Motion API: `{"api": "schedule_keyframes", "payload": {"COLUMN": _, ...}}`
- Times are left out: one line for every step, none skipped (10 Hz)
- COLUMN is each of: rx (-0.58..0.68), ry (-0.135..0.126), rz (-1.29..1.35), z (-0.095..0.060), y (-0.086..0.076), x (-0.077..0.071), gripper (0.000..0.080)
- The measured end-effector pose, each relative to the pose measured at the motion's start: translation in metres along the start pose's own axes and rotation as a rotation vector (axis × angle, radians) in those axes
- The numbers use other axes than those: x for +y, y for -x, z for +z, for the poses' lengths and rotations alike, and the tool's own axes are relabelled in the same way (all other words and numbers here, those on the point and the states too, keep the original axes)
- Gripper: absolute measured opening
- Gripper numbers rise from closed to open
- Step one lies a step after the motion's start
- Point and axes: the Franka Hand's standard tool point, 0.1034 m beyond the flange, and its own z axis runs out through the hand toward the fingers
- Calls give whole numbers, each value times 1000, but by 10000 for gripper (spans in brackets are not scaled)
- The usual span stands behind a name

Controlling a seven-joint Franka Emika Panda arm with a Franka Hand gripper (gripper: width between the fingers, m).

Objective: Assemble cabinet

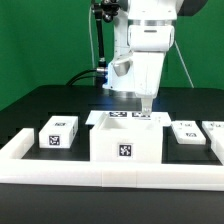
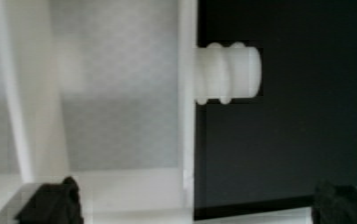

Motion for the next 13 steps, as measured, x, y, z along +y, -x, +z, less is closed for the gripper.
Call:
{"api": "schedule_keyframes", "payload": {"rx": 4, "ry": -2, "rz": 2, "z": 9, "y": 0, "x": -1, "gripper": 650}}
{"api": "schedule_keyframes", "payload": {"rx": 7, "ry": -8, "rz": 6, "z": 16, "y": 2, "x": -3, "gripper": 650}}
{"api": "schedule_keyframes", "payload": {"rx": 8, "ry": -19, "rz": 13, "z": 22, "y": 5, "x": -3, "gripper": 650}}
{"api": "schedule_keyframes", "payload": {"rx": 9, "ry": -24, "rz": 20, "z": 26, "y": 5, "x": -1, "gripper": 650}}
{"api": "schedule_keyframes", "payload": {"rx": 10, "ry": -24, "rz": 24, "z": 28, "y": 4, "x": 0, "gripper": 650}}
{"api": "schedule_keyframes", "payload": {"rx": 11, "ry": -31, "rz": 26, "z": 33, "y": 4, "x": -1, "gripper": 650}}
{"api": "schedule_keyframes", "payload": {"rx": 12, "ry": -35, "rz": 29, "z": 36, "y": 6, "x": -1, "gripper": 650}}
{"api": "schedule_keyframes", "payload": {"rx": 12, "ry": -35, "rz": 31, "z": 37, "y": 6, "x": -1, "gripper": 650}}
{"api": "schedule_keyframes", "payload": {"rx": 12, "ry": -35, "rz": 31, "z": 37, "y": 6, "x": -1, "gripper": 554}}
{"api": "schedule_keyframes", "payload": {"rx": 12, "ry": -35, "rz": 32, "z": 37, "y": 7, "x": -1, "gripper": 554}}
{"api": "schedule_keyframes", "payload": {"rx": 12, "ry": -35, "rz": 32, "z": 37, "y": 7, "x": -1, "gripper": 371}}
{"api": "schedule_keyframes", "payload": {"rx": 12, "ry": -35, "rz": 32, "z": 37, "y": 7, "x": -1, "gripper": 236}}
{"api": "schedule_keyframes", "payload": {"rx": 12, "ry": -35, "rz": 32, "z": 37, "y": 7, "x": -1, "gripper": 62}}
